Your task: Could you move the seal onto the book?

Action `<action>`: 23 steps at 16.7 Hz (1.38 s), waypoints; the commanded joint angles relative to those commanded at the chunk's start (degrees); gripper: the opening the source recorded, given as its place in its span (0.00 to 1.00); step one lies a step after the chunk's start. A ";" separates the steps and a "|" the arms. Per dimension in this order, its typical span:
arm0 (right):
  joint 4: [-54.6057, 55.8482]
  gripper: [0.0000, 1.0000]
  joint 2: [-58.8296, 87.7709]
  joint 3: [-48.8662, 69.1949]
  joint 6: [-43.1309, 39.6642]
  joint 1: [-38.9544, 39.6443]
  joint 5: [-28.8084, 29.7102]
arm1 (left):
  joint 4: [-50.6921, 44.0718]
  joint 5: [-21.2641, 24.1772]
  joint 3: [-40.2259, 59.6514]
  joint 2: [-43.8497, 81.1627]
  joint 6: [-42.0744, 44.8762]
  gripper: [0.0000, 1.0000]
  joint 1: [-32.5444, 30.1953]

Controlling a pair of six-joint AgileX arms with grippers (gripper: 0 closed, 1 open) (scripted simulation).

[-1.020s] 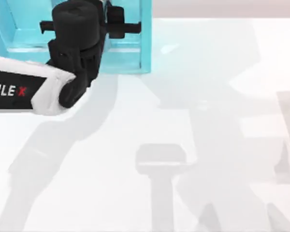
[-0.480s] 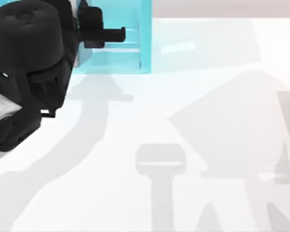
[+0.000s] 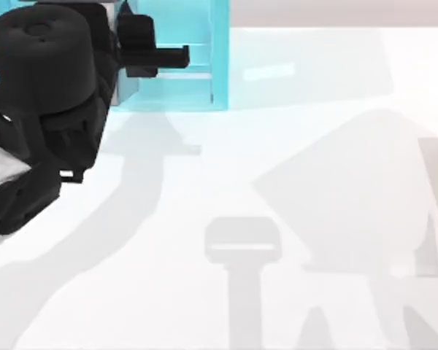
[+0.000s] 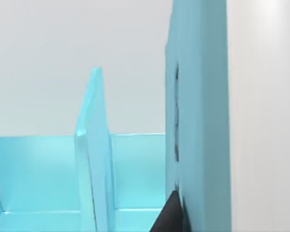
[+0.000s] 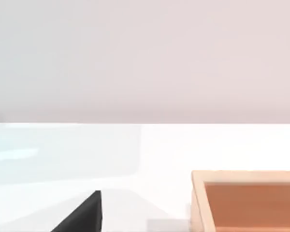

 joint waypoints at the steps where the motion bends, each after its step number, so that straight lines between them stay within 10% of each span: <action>1: 0.00 1.00 0.00 0.00 0.00 0.00 0.00 | 0.03 -0.43 0.48 0.68 -1.18 0.00 -0.49; 7: 0.00 1.00 0.00 0.00 0.00 0.00 0.00 | -0.53 -6.87 6.05 10.70 -21.07 0.00 -6.72; 23: 0.00 1.00 0.00 0.00 0.00 0.00 0.00 | -6.39 -29.98 21.66 42.48 -111.66 0.00 -25.76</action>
